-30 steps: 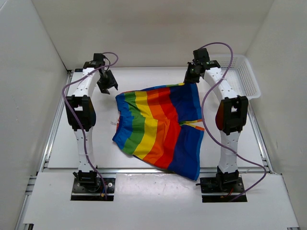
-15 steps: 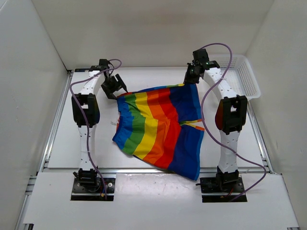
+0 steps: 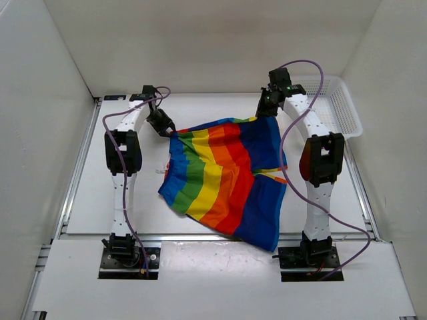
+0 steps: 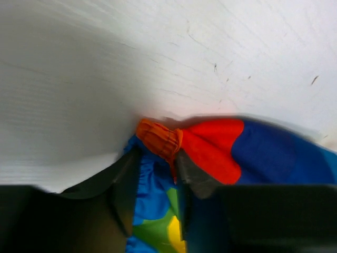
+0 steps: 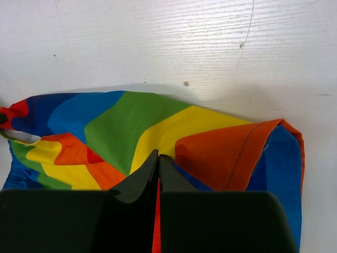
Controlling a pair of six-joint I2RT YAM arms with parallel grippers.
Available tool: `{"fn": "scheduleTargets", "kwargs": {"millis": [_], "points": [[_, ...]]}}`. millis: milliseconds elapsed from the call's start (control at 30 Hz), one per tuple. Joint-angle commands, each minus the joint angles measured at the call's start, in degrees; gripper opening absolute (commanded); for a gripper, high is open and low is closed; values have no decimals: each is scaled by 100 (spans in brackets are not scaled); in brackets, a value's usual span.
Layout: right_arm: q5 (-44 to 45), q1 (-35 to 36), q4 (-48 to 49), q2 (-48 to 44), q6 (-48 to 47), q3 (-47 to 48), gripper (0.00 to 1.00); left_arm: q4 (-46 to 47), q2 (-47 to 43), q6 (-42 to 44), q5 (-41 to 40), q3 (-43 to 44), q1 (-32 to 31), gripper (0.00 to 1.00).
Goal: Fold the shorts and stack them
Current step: Fold the shorts
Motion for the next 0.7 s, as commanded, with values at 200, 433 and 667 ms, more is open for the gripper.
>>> {"fn": "scheduleTargets", "kwargs": {"millis": [200, 433, 667], "points": [[-1, -13, 10, -99, -103, 15, 1, -33, 36, 109, 5, 212, -28, 10], [377, -13, -42, -275, -156, 260, 1, -234, -641, 285, -346, 783, 314, 10], [192, -75, -218, -65, -104, 991, 1, -349, -1062, 609, -408, 1047, 447, 10]]}}
